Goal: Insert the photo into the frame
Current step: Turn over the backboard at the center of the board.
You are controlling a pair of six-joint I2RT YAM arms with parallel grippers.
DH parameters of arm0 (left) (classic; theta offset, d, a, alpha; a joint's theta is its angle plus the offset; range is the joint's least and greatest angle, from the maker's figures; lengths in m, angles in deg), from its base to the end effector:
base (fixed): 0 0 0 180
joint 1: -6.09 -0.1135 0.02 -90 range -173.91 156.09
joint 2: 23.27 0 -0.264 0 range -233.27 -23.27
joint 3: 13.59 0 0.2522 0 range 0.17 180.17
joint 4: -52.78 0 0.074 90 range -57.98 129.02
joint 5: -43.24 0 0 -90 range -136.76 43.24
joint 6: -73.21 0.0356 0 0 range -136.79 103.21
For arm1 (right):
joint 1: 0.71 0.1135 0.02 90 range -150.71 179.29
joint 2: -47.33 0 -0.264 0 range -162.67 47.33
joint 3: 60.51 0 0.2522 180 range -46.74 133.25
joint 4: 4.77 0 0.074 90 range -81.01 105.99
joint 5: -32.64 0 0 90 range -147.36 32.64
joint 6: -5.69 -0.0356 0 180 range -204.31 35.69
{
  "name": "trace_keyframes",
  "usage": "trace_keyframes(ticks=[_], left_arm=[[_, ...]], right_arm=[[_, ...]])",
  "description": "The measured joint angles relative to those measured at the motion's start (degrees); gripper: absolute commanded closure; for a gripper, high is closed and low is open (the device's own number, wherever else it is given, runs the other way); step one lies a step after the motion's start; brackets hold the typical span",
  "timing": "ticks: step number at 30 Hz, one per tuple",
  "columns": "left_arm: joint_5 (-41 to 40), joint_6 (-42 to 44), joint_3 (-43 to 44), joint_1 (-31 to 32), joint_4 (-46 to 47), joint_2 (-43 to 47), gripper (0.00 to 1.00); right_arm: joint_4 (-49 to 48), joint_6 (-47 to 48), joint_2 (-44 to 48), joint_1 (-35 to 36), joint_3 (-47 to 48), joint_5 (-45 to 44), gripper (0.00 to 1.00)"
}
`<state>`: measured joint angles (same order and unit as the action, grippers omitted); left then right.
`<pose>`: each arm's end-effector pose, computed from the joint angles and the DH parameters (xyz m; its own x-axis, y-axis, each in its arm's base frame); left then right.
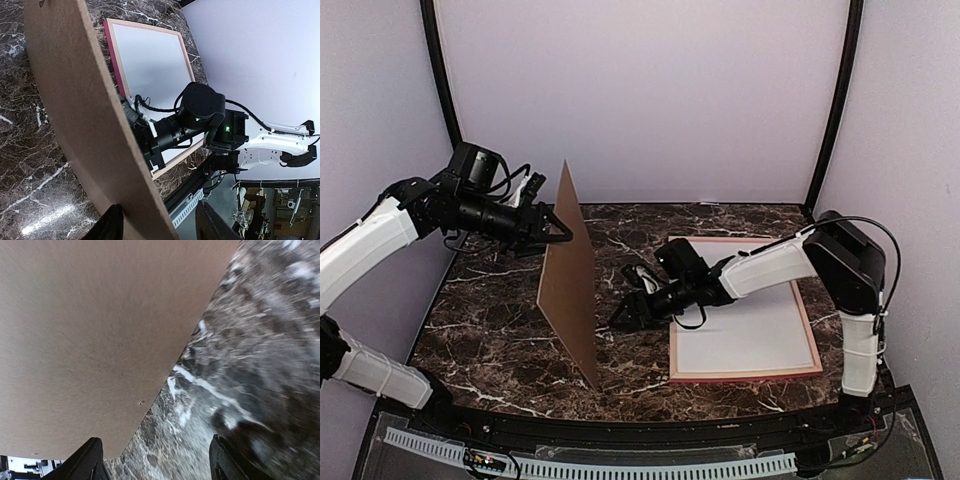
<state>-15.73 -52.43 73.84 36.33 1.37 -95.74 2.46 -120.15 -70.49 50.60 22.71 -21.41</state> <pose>0.2225 -0.1509 0.3683 -0.8773 -0.0665 -0.4753 0.3428 0.6063 -0.7176 0.2509 0.3467 0.1352 -0.8680 -0.3256 -0.3748 -0.4898 0.4382 0.7537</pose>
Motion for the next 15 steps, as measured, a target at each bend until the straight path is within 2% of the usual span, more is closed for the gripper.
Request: trace_keyframes(ticks=[3,6,10,15], left_arm=[[0.0,-0.2,0.9,0.9,0.9,-1.2,0.47],[0.0,-0.4,1.4,1.6,1.9,-2.2,0.40],[0.0,-0.8,2.3,2.3,2.5,-3.1,0.37],[0.1,-1.1,3.5,3.2,3.8,-3.8,0.33]], right_arm=[[2.8,0.7,4.9,-2.2,-0.5,-1.2,0.22],[5.9,1.5,10.0,-3.9,1.0,-2.6,0.20],[10.6,2.4,13.8,-4.9,8.0,-4.5,0.19],[15.5,2.8,14.3,-5.3,18.3,-6.3,0.18]])
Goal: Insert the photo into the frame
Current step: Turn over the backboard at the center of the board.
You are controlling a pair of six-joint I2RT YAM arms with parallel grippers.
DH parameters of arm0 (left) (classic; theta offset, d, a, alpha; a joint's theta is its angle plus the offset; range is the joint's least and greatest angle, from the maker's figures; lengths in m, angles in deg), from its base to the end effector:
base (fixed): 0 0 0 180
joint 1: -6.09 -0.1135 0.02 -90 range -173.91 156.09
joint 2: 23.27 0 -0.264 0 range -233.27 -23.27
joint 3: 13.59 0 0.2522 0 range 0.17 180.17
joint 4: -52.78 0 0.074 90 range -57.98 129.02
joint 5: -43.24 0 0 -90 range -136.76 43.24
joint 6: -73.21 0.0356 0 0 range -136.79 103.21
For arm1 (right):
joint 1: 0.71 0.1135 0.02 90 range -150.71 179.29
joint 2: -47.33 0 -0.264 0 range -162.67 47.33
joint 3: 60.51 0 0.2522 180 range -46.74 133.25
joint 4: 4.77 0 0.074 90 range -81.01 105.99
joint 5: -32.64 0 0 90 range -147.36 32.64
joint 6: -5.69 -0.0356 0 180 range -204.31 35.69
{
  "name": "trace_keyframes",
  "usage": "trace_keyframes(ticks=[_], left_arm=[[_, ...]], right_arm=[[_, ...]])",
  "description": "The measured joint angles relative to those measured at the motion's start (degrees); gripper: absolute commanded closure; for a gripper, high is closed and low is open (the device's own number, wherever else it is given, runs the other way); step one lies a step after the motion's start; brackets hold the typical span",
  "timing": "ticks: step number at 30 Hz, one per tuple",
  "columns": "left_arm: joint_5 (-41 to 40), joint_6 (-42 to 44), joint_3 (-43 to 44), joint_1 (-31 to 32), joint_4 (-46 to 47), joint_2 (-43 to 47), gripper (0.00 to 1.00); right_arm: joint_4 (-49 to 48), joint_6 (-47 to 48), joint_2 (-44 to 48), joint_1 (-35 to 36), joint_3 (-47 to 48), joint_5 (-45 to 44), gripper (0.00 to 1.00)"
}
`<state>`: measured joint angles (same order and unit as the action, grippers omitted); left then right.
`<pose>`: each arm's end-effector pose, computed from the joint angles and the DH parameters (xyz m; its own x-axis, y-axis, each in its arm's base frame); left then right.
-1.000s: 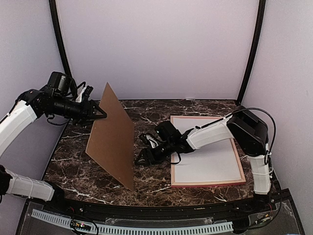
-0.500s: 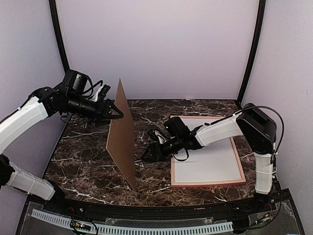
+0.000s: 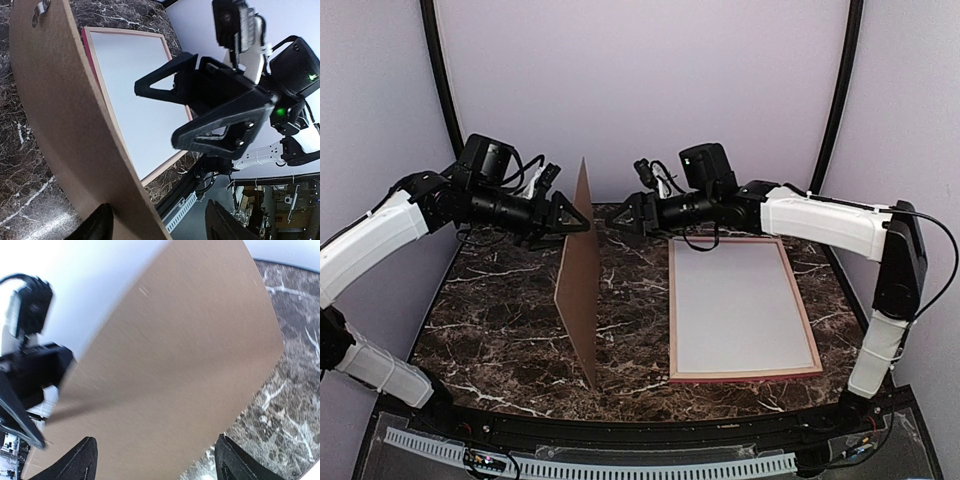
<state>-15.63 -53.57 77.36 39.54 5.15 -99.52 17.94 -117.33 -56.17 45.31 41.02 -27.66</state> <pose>0.2309 -0.1746 0.3771 -0.8626 -0.0444 -0.5040 0.3963 0.5599 -0.7276 0.2852 0.3210 0.3177 -0.7541 -0.0998 -0.6492 -0.6282 0.3979 0.6686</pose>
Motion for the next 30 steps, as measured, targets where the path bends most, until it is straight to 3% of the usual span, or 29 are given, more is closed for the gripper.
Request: trace_keyframes(ticks=[8,18,25,30], left_arm=[[0.9,-0.8,1.4,1.8,1.9,-0.4,0.31],[1.2,-1.2,1.4,4.1,4.0,-1.4,0.31],[1.4,-1.4,0.0,4.7,6.8,-1.6,0.31],[-2.8,-1.8,-7.6,4.7,8.3,0.2,0.32]], right_arm=[[3.6,-1.0,-0.7,0.0,9.9,0.3,0.18],[6.2,-3.3,-3.4,0.0,11.5,1.6,0.19],[7.6,-3.0,-3.1,-0.1,10.3,1.1,0.29],[7.6,-2.8,-1.2,-0.7,5.1,0.2,0.37]])
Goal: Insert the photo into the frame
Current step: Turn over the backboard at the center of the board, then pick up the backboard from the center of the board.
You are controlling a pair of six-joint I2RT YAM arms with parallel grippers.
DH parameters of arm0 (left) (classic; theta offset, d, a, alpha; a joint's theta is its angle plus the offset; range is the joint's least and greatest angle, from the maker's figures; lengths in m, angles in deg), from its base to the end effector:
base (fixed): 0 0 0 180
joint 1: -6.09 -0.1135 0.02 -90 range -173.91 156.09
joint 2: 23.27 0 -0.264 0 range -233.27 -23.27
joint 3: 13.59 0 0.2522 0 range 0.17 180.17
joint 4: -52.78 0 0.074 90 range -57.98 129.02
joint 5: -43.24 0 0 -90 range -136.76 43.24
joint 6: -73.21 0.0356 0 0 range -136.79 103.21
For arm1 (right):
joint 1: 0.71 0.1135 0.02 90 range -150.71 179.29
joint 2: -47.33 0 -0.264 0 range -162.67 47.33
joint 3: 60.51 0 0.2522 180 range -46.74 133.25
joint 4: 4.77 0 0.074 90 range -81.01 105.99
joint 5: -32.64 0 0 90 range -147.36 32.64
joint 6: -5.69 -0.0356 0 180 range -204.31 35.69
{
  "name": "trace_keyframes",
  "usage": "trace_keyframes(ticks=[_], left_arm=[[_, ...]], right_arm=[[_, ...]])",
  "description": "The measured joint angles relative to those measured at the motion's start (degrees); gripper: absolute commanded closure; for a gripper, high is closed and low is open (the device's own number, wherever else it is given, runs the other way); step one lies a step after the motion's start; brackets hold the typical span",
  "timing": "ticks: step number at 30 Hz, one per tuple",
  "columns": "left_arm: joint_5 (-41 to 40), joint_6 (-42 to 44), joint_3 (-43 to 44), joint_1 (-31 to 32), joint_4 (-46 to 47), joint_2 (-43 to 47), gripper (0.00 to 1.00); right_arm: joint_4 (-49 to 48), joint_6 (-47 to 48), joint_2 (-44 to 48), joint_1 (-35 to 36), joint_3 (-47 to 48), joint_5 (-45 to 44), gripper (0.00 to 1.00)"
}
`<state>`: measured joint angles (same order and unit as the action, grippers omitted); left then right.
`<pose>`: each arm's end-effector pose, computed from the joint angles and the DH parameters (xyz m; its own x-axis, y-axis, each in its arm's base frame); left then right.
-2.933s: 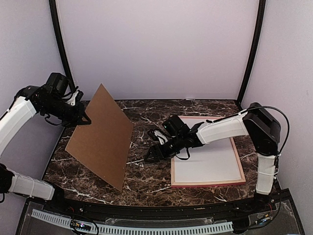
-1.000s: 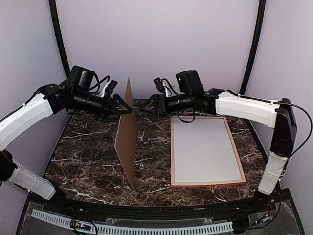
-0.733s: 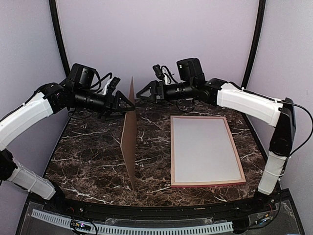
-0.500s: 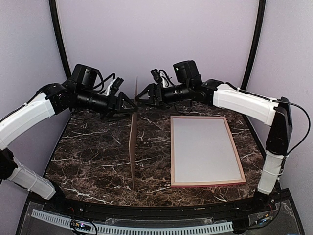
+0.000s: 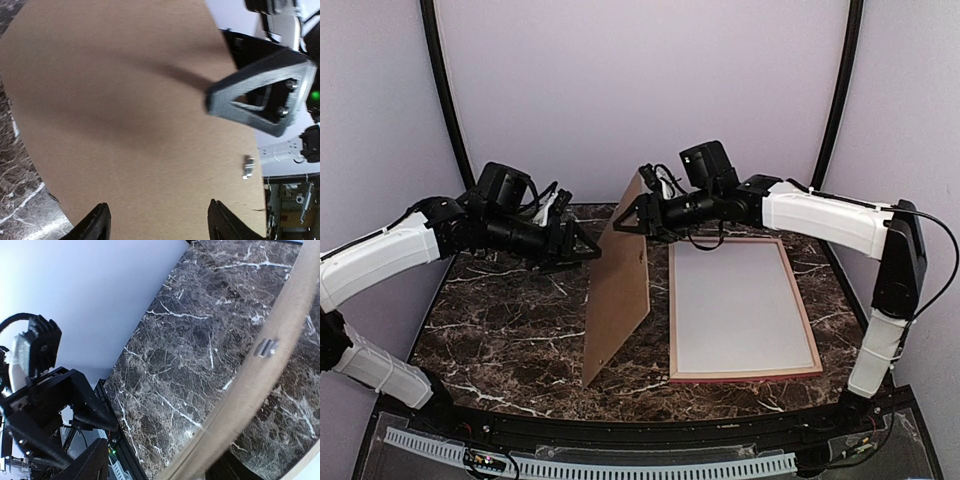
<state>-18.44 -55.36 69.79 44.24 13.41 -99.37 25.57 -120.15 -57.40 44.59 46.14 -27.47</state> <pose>0.2223 -0.1961 0.3458 -0.8627 -0.0202 -0.5053 0.4118 0.5517 -0.7253 0.2908 0.3191 0.3274 -0.8127 -0.0996 -0.5741 -0.5535 0.4399 0.7072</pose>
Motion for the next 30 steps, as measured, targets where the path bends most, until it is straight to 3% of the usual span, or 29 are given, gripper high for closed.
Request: trace_keyframes(ticks=[7,16,30], left_arm=[[-11.3,-2.1,-15.0,-1.4,0.7,4.7,0.34],[-14.8,-3.1,-30.3,-9.3,5.8,4.5,0.32],[-16.7,-0.7,-33.4,-12.5,12.7,-2.8,0.31]], right_arm=[[-0.2,-0.2,1.6,-0.9,-8.4,-1.1,0.40],[-4.8,-1.6,1.6,-1.2,-16.7,-1.4,0.49],[-14.8,-5.2,-0.7,-1.6,-24.3,-0.8,0.61]])
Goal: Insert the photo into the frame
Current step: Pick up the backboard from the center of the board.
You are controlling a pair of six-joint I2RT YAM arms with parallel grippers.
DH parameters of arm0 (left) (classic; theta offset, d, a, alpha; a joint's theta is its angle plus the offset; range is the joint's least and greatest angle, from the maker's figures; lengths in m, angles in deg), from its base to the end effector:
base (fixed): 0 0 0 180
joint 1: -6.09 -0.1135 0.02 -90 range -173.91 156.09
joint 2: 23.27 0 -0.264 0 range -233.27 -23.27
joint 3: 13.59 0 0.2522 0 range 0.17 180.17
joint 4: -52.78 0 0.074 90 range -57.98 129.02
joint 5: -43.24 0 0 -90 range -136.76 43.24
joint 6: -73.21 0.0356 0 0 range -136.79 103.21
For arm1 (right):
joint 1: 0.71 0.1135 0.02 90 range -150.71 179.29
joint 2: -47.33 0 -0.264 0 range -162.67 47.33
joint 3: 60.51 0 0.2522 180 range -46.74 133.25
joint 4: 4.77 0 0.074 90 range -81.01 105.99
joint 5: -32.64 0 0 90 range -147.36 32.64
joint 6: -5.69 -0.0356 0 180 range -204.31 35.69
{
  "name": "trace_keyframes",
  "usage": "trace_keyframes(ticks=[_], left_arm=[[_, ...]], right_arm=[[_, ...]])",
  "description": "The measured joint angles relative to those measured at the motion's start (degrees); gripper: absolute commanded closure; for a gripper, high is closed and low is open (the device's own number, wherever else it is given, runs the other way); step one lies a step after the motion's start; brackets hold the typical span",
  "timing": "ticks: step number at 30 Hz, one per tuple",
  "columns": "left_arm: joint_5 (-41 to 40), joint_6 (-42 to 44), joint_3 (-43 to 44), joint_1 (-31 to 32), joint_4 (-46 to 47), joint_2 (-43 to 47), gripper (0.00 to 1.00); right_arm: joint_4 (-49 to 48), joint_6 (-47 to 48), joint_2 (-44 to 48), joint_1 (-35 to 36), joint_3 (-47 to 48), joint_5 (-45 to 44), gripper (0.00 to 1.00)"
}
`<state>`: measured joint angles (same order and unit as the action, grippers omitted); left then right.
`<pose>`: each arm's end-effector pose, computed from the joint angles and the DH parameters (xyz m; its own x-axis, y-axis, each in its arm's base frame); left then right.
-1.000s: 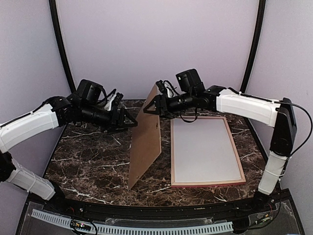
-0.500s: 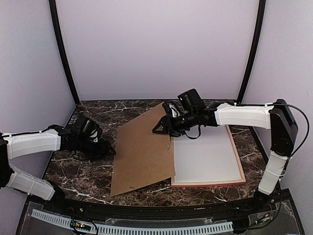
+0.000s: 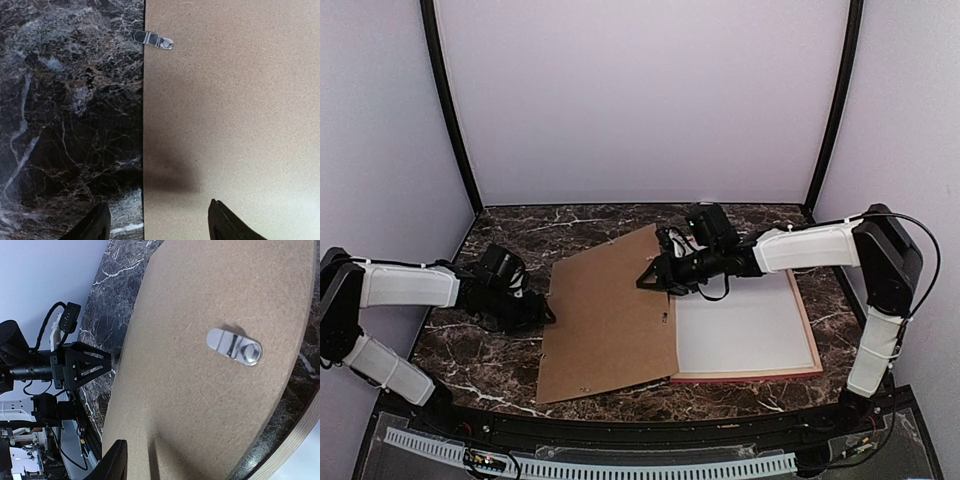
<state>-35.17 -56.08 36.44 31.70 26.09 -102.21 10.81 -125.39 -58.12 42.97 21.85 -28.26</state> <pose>0.2238 -0.1152 0.1608 -0.9088 -0.2523 -0.3323 -0.0642 0.8716 -0.4861 0.2805 0.2918 0.2034 -0.9176 -0.0824 -0.3888 -0.3649 0.5622 0.7421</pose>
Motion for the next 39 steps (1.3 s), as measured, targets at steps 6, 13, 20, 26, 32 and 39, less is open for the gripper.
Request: trace_keyframes(ticks=[6,13,20,26,32,39], left_arm=[[1.0,0.7,0.8,0.0,1.8,-3.0,0.30],[1.2,0.7,1.2,0.0,3.2,-4.0,0.30],[3.6,1.1,1.1,-0.1,5.3,-4.7,0.31],[6.4,1.8,0.2,-0.3,7.9,-4.9,0.30],[6.5,3.1,0.0,-0.3,8.5,-4.5,0.30],[3.7,4.6,0.1,-0.3,7.1,1.1,0.29]], right_arm=[[-1.0,0.0,-0.1,-0.6,-1.3,0.0,0.66],[-1.9,0.0,-0.5,-1.3,-2.0,0.2,0.74],[-3.1,-0.5,-0.8,-2.1,-2.8,1.6,0.85],[-5.0,-2.2,-0.8,-2.8,-3.1,3.7,0.95],[-5.5,-2.6,-0.8,-4.0,-4.7,4.8,1.00],[-6.2,-3.7,3.7,-6.4,-8.8,8.2,1.00]])
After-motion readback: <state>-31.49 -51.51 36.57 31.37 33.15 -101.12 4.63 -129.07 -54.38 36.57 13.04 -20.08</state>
